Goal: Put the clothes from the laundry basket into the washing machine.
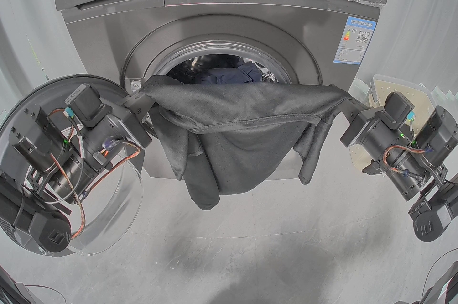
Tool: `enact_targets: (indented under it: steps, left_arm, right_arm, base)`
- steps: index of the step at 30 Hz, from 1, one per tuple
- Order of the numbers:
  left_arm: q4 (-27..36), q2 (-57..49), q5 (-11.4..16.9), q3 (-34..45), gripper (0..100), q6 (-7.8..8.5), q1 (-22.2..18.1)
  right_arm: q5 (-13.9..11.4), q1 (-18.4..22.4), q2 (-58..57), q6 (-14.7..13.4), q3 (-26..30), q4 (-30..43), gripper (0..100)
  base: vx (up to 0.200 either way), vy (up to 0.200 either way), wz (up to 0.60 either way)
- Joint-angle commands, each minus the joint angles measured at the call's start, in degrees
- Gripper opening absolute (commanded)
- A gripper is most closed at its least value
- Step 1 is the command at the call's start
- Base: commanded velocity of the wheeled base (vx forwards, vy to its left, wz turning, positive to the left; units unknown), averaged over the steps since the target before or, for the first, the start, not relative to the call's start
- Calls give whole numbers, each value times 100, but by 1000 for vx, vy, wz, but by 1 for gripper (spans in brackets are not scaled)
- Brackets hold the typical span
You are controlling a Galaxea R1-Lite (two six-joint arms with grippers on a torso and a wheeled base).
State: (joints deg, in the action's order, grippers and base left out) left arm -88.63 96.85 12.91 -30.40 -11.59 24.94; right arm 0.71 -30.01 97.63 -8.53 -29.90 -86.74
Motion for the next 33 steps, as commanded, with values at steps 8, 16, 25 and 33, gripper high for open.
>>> enact_targets:
  steps: [8, 16, 25, 33]
  left_arm:
    - [-6, -44, 1, 17, 0, 17, -68]
    - [-14, 132, 27, 114, 0, 52, 353]
    - [-14, 317, -17, -97, 0, 193, 802]
    - [-14, 255, -263, -291, 0, 210, 802]
  right_arm:
    - [26, 57, -43, 18, -121, -1, 0]
    - [0, -172, 1, 27, 714, 16, 0]
    - [0, -1200, 555, 1, 1610, 60, 100]
    - [-185, -1551, 898, -26, 2278, 16, 100]
  base:
    - [0, 0, 0]
    - [0, 0, 0]
    - [0, 0, 0]
    - [0, 0, 0]
